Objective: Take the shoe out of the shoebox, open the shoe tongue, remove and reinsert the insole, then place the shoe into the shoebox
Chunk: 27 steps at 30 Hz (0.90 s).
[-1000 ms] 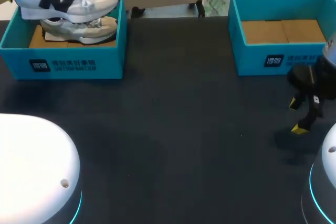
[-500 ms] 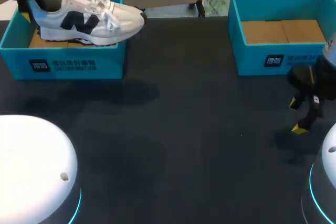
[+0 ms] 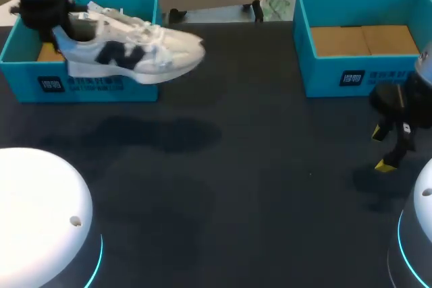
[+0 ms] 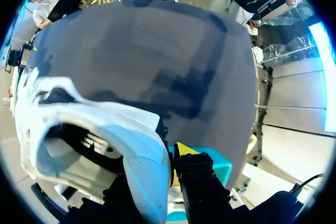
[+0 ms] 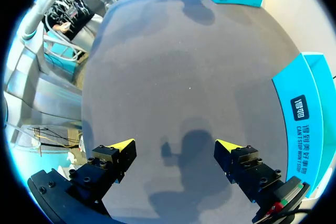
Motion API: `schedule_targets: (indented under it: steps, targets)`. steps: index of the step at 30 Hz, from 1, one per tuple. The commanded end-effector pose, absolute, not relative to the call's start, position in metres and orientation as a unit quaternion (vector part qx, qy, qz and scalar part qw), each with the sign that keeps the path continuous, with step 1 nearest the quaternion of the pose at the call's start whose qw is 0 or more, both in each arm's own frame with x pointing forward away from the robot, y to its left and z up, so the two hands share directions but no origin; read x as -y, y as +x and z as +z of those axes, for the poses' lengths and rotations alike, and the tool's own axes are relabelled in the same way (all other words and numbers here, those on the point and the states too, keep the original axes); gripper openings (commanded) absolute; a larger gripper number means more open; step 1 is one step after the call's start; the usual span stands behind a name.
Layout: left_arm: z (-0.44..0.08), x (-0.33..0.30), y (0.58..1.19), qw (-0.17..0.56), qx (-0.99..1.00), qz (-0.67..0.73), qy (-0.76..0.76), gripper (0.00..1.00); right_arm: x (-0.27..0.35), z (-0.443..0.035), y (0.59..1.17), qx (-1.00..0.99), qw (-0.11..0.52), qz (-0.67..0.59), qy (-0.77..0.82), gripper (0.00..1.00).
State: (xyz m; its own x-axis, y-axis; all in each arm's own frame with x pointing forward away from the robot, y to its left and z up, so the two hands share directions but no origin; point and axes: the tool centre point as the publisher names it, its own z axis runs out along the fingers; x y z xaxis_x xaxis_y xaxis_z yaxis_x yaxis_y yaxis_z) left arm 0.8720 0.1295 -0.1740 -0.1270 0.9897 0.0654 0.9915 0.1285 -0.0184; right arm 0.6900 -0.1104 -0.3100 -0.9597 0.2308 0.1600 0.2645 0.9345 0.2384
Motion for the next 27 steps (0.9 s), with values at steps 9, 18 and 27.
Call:
schedule_targets:
  steps: [9, 18, 27]
  targets:
    - [-0.216, -0.061, 0.781, 0.022, 0.736, -0.033, -0.676, 0.00, 0.111, -0.310, 0.689, 0.981, 0.064, -0.130, -0.126, 1.00]
    - [-0.227, -0.040, 0.762, 0.030, 0.727, -0.011, -0.686, 0.00, 0.111, -0.310, 0.689, 0.981, 0.064, -0.130, -0.126, 1.00]
    - [-0.232, -0.036, 0.760, 0.028, 0.719, -0.011, -0.694, 0.00, 0.111, -0.310, 0.689, 0.981, 0.064, -0.130, -0.126, 1.00]
